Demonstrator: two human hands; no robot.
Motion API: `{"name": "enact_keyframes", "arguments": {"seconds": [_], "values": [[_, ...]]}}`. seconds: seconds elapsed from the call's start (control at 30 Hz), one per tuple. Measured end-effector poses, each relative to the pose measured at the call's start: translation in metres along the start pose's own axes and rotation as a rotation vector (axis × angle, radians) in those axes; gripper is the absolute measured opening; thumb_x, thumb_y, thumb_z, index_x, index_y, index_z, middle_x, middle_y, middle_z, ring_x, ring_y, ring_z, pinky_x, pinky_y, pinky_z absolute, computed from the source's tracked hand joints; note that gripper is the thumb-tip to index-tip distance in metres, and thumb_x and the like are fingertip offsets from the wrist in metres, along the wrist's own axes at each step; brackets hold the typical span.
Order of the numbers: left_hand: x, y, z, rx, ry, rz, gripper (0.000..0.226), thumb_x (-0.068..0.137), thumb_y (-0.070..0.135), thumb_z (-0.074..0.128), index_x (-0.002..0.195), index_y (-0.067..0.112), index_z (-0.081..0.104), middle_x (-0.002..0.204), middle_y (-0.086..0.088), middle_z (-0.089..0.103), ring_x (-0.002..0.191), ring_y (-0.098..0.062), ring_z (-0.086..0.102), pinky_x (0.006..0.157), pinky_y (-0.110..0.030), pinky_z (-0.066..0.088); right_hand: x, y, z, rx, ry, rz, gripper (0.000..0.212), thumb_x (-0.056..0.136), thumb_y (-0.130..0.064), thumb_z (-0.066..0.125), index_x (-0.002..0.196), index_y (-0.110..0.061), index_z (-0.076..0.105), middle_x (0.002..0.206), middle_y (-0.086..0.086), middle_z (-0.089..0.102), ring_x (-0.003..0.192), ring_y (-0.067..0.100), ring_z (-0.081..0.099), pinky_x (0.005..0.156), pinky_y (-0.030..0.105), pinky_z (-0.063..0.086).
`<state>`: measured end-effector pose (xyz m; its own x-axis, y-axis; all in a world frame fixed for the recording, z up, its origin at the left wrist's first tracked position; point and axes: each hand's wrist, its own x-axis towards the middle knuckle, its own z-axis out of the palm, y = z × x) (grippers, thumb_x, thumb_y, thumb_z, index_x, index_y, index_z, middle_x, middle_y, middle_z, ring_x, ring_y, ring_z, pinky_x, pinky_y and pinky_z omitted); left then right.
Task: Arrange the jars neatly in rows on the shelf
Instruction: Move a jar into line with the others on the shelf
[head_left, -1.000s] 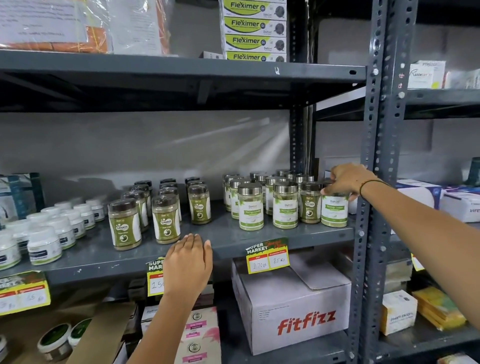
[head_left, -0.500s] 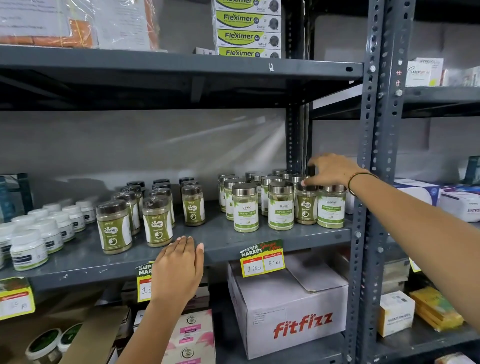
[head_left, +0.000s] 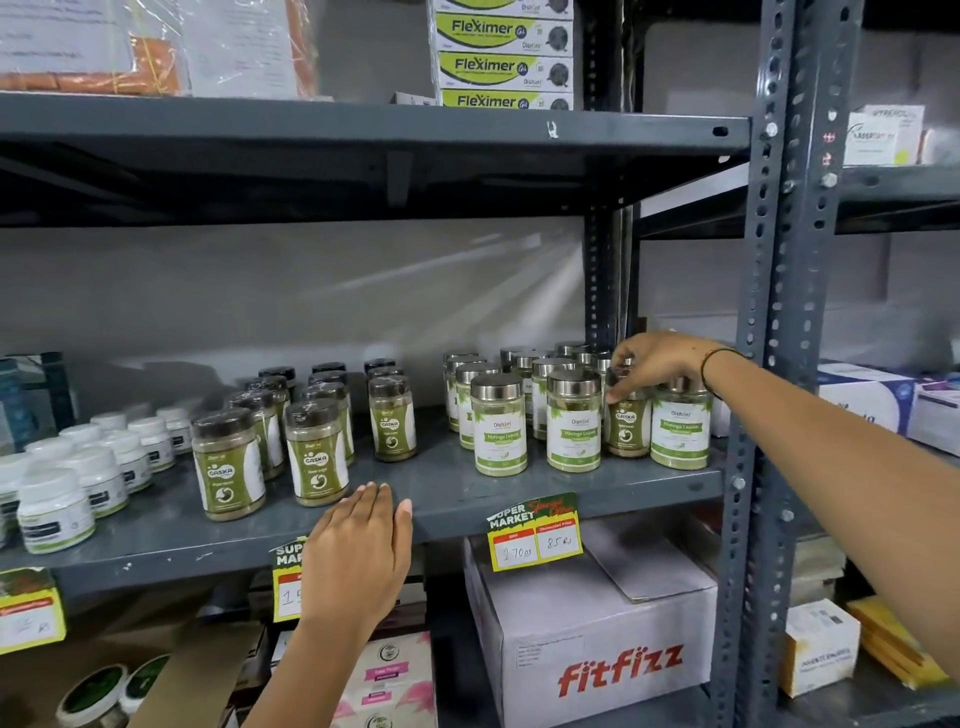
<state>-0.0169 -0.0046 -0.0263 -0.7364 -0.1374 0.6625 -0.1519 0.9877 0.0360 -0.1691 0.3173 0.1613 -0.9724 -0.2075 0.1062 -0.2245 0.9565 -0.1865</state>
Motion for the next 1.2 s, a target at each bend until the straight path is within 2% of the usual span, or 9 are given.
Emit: {"name": "enact_keyframes", "arguments": {"seconds": [0.1,0.23,0.43,0.57,0.77,0.87,1.07,1.13,1.2], "values": [[0.0,0.001,-0.001,0.006,-0.002,-0.003,0.053,0.096,0.04,0.033,0.109,0.005,0.07,0.11,-0.013,0.072,0.105,-0.025,0.066,0.091,-0.039,0.052,-0.002,0.0,-0.008,0.06,0.068,-0.029,0.068,0.071,-0.043,0.085,0.128,-0.019,0.058,0.128,0.004,0.064,0.112,0.023,0.061,0.099,0.038,0.047],[0.0,0.002,-0.001,-0.003,-0.002,-0.015,0.055,0.096,0.041,0.031,0.108,0.005,0.07,0.109,-0.014,0.072,0.103,-0.026,0.066,0.091,-0.04,0.052,-0.014,-0.012,-0.032,0.017,0.201,-0.09,0.068,0.074,-0.043,0.082,0.133,-0.019,0.057,0.132,0.004,0.062,0.119,0.026,0.058,0.1,0.037,0.044],[0.001,0.003,-0.003,0.0,-0.006,-0.029,0.056,0.095,0.04,0.03,0.108,0.004,0.07,0.107,-0.014,0.072,0.103,-0.027,0.067,0.092,-0.04,0.051,-0.034,-0.048,-0.063,0.023,0.424,-0.227,0.064,0.074,-0.043,0.082,0.128,-0.018,0.06,0.126,0.008,0.066,0.114,0.029,0.062,0.096,0.034,0.045],[0.0,0.005,-0.006,0.006,-0.017,-0.033,0.055,0.095,0.04,0.029,0.108,0.005,0.07,0.107,-0.014,0.072,0.102,-0.026,0.067,0.091,-0.039,0.051,-0.047,-0.086,-0.065,0.097,0.477,-0.38,0.063,0.075,-0.042,0.082,0.128,-0.016,0.061,0.126,0.007,0.066,0.113,0.026,0.062,0.094,0.031,0.045],[0.0,0.005,-0.007,0.007,-0.02,-0.034,0.056,0.095,0.04,0.028,0.109,0.005,0.07,0.108,-0.013,0.072,0.103,-0.026,0.067,0.091,-0.038,0.051,-0.051,-0.145,-0.036,0.339,0.34,-0.553,0.058,0.072,-0.041,0.084,0.123,-0.021,0.064,0.117,-0.005,0.064,0.109,0.015,0.06,0.091,0.026,0.047],[0.001,0.005,-0.006,0.004,-0.015,-0.034,0.055,0.095,0.04,0.029,0.109,0.005,0.069,0.109,-0.012,0.072,0.103,-0.025,0.066,0.092,-0.038,0.05,-0.045,-0.17,-0.012,0.339,0.251,-0.602,0.059,0.073,-0.042,0.083,0.125,-0.021,0.063,0.124,-0.002,0.064,0.11,0.014,0.059,0.096,0.028,0.048],[0.001,0.005,-0.004,-0.006,-0.01,-0.03,0.05,0.097,0.039,0.033,0.112,0.005,0.068,0.112,-0.012,0.071,0.107,-0.025,0.064,0.093,-0.037,0.049,-0.026,-0.196,0.034,0.31,0.049,-0.609,0.063,0.077,-0.036,0.082,0.133,-0.017,0.059,0.128,0.004,0.064,0.107,0.017,0.06,0.08,0.018,0.046],[0.001,0.005,-0.004,-0.008,-0.014,-0.034,0.052,0.098,0.039,0.031,0.114,0.005,0.067,0.114,-0.012,0.07,0.109,-0.024,0.063,0.095,-0.036,0.047,-0.019,-0.201,0.044,0.291,0.019,-0.6,0.065,0.076,-0.038,0.083,0.134,-0.019,0.06,0.133,0.003,0.062,0.115,0.019,0.059,0.091,0.026,0.048],[0.001,0.005,-0.002,-0.021,-0.017,-0.042,0.055,0.098,0.04,0.028,0.117,0.005,0.066,0.117,-0.013,0.069,0.112,-0.024,0.062,0.098,-0.037,0.046,-0.013,-0.205,0.052,0.27,0.006,-0.593,0.067,0.074,-0.04,0.083,0.134,-0.022,0.06,0.138,0.001,0.06,0.124,0.02,0.055,0.103,0.034,0.044]]}}
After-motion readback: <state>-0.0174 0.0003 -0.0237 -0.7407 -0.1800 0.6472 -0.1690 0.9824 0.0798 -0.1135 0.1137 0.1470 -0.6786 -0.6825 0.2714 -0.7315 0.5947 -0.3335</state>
